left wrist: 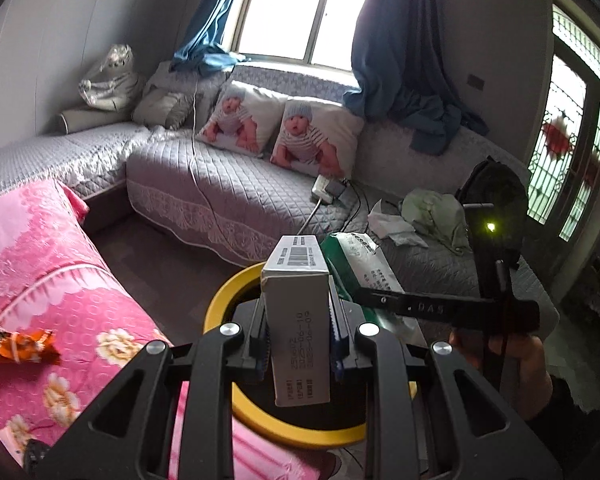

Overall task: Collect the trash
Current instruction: 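Carry the bag and box over the yellow bin and open both tools, then move both open tools back over the trash pile on the bed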

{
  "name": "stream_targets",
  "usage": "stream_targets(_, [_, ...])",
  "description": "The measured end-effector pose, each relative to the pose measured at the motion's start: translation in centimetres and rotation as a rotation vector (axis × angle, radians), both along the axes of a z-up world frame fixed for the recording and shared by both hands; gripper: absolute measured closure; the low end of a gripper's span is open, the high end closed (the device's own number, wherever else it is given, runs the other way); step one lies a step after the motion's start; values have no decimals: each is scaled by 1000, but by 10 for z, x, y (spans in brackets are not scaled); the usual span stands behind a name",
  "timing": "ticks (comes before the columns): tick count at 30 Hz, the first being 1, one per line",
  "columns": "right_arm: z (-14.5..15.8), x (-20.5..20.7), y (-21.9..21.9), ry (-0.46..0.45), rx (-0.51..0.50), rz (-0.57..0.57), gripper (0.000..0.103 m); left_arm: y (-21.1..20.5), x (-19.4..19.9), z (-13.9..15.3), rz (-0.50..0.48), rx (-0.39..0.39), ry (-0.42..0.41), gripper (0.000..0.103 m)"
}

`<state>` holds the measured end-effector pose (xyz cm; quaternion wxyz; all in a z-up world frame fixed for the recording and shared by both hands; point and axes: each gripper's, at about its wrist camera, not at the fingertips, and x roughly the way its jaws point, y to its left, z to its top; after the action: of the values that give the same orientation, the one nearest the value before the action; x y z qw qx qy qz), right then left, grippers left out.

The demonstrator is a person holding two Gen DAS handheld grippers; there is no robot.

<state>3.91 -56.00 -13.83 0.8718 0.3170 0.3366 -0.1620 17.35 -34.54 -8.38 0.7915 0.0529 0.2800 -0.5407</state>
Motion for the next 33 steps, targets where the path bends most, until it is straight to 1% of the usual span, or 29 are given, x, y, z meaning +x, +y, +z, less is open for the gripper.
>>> stream_targets(7, [-8, -4, -2, 22, -6, -15, 63, -23, 7, -21, 46, 44, 37, 81])
stream_targets(9, [-7, -5, -2, 24, -8, -23, 60, -26, 12, -25, 55, 46, 61, 81])
stream_targets(11, [-6, -7, -4, 26, -13, -43, 53, -27, 11, -30, 66, 51, 65, 80])
stream_targets(12, [-5, -9, -5, 25, -17, -59, 51, -28, 11, -31, 71, 52, 62, 76])
stream_targets(13, [-4, -12, -6, 21, -16, -76, 47, -28, 11, -31, 73, 47, 68, 59])
stream_targets(14, [-2, -15, -9, 13, -13, -96, 43, -26, 11, -31, 79, 39, 70, 50])
stream_targets(15, [0, -18, -11, 1, -11, -109, 42, -23, 10, -31, 93, 28, 66, 37])
stream_targets(18, [11, -29, -14, -28, -24, -146, 39, -13, 9, -28, 110, 0, 70, 31])
stream_targets(19, [14, -30, -15, -34, -27, -153, 38, -7, 11, -27, 127, -18, 82, 26])
stream_targets(21, [22, -37, -15, -59, -37, -163, 36, 5, 12, -22, 152, -65, 100, 20])
stream_targets(23, [30, -44, -13, -90, -47, -164, 32, 29, 13, -12, 223, -149, 109, 12])
stream_targets(24, [32, -47, -11, -108, -47, -160, 31, 37, 13, -8, 250, -174, 110, 9])
stream_targets(25, [35, -50, -8, -131, -45, -152, 29, 53, 12, 1, 314, -227, 111, 8])
stream_targets(28, [40, -51, 2, -166, -50, -118, 29, 87, 8, 27, 449, -325, 100, 8])
stream_targets(29, [42, -50, 8, -180, -53, -97, 29, 99, 5, 35, 496, -361, 88, 8])
stream_targets(31, [47, -47, 19, -197, -62, -59, 29, 126, -4, 54, 602, -431, 30, 8])
stream_targets(32, [49, -45, 25, -206, -66, -38, 29, 139, -11, 66, 671, -447, -20, 8])
stream_targets(33, [52, -42, 32, -211, -69, -18, 29, 145, -13, 73, 712, -449, -53, 8])
